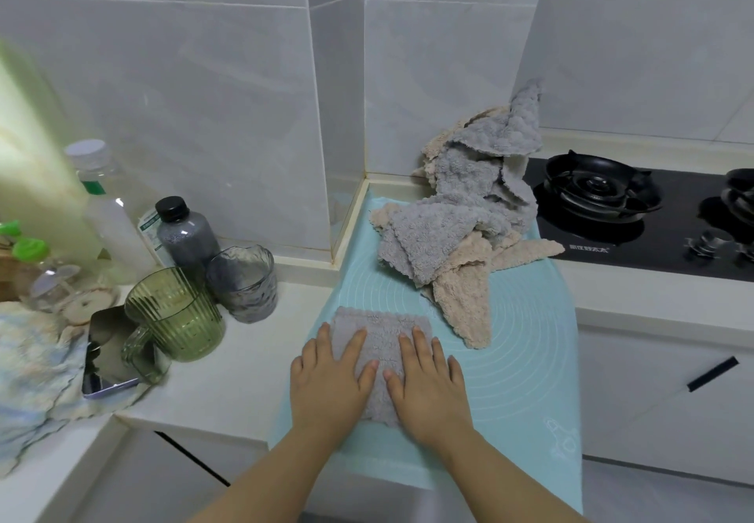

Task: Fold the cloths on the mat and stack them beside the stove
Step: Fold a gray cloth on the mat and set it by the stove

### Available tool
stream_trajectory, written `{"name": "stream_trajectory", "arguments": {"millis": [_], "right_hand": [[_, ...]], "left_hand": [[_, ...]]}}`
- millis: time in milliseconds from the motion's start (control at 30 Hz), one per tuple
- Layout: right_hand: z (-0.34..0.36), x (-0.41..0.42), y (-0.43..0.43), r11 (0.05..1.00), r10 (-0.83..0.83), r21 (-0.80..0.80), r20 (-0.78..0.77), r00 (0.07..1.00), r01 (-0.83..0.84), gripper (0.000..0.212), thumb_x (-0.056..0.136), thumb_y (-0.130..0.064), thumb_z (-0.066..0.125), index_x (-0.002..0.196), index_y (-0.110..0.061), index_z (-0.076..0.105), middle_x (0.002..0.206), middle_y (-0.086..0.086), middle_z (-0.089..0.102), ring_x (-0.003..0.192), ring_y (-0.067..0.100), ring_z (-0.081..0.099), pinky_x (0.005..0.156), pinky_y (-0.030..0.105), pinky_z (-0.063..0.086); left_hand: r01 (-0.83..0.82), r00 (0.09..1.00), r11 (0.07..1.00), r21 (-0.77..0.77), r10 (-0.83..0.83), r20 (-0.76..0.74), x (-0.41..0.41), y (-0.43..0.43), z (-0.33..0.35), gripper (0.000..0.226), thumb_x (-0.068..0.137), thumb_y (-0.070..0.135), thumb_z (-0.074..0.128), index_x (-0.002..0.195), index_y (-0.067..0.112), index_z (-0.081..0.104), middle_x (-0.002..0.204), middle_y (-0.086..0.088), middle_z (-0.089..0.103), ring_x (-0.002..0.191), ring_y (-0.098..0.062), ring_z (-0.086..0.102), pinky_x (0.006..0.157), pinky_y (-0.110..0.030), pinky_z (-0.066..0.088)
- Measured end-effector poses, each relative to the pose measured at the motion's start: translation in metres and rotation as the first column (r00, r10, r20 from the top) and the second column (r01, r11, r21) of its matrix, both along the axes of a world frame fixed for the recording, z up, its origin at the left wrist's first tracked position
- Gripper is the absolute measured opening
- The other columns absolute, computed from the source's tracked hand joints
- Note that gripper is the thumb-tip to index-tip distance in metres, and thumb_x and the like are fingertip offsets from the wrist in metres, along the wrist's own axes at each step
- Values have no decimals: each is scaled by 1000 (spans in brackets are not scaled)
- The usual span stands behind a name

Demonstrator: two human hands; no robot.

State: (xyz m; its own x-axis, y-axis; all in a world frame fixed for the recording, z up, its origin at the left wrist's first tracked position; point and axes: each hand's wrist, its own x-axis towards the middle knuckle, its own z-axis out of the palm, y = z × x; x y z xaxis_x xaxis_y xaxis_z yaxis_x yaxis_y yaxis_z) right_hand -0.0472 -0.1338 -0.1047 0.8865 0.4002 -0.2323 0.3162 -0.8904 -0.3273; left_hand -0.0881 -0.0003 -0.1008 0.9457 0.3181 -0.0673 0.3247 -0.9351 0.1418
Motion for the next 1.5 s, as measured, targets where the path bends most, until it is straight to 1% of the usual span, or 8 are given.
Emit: {"name": "stream_trajectory", "arguments": {"millis": [167, 267, 433, 633, 833, 1033, 1267, 1500], "right_hand": [[11, -1, -2, 957, -90, 269, -87, 992, 110, 57, 97, -42, 34, 148, -23, 19, 158, -4, 8, 146, 16, 6, 119, 39, 3], [24, -3, -6, 617, -288, 640, -357, 889, 457, 46, 91, -29, 56, 134, -23, 43, 140, 2, 45, 125, 18, 47, 108, 37, 36], [38, -3, -28, 439, -279, 552, -666, 691, 709, 69, 86, -25, 65, 141, -10, 26, 118, 3, 53, 95, 15, 58, 74, 28, 51], [46, 1, -79, 163, -95, 510, -844, 528, 844, 45, 84, -18, 66, 124, -8, 49, 111, 13, 65, 94, 26, 66, 71, 35, 56], [65, 13, -178, -13, -63, 547, -836, 545, 837, 41, 87, -17, 62, 125, -12, 49, 112, 15, 66, 96, 30, 67, 71, 38, 57], [67, 8, -329, -95, -262, 640, -755, 601, 762, 75, 90, -12, 60, 145, -39, 17, 125, 4, 55, 102, 23, 62, 88, 40, 53], [76, 11, -512, -159, -414, 661, -719, 558, 733, 32, 95, -9, 50, 121, -27, 53, 107, 9, 67, 87, 23, 67, 65, 29, 55], [81, 38, -642, -218, -484, 666, -709, 514, 713, 35, 92, -11, 57, 122, -28, 50, 105, 6, 66, 90, 23, 66, 70, 33, 55]], "left_hand": [[-182, 981, 958, -224, 193, 30, -1, -6, 8, 70, 88, 59, 43, 147, 33, 15, 132, -10, 38, 117, -28, 42, 95, -35, 38], [-274, 947, 753, -599, 318, -33, 7, -2, 22, 80, 88, 48, 54, 148, 25, 6, 135, -17, 37, 119, -35, 46, 98, -39, 40], [-345, 879, 257, -903, 425, -215, 17, -2, 35, 77, 86, 33, 64, 146, 17, 20, 138, -13, 45, 114, -34, 53, 96, -45, 46], [-232, 955, 108, -967, 214, -205, 18, -47, 58, 71, 93, 23, 56, 145, 42, 12, 143, -9, 39, 102, -30, 58, 69, -37, 53], [-37, 999, 224, -974, 2, -37, 58, -139, 69, 39, 97, 13, 48, 124, 41, 48, 136, -3, 50, 111, -25, 58, 92, -42, 52], [46, 992, 326, -944, -130, 4, 93, -297, 70, 20, 97, 12, 45, 92, 23, 61, 115, -7, 59, 93, -18, 56, 75, -25, 46], [64, 958, 281, -958, -286, -19, 127, -485, 72, 5, 91, 22, 59, 95, 25, 61, 126, -6, 54, 114, -23, 53, 86, -30, 44], [-38, 931, 169, -985, -353, -97, 159, -623, 83, 19, 86, 16, 66, 98, 25, 54, 107, -3, 61, 80, -17, 61, 59, -21, 51]]}}
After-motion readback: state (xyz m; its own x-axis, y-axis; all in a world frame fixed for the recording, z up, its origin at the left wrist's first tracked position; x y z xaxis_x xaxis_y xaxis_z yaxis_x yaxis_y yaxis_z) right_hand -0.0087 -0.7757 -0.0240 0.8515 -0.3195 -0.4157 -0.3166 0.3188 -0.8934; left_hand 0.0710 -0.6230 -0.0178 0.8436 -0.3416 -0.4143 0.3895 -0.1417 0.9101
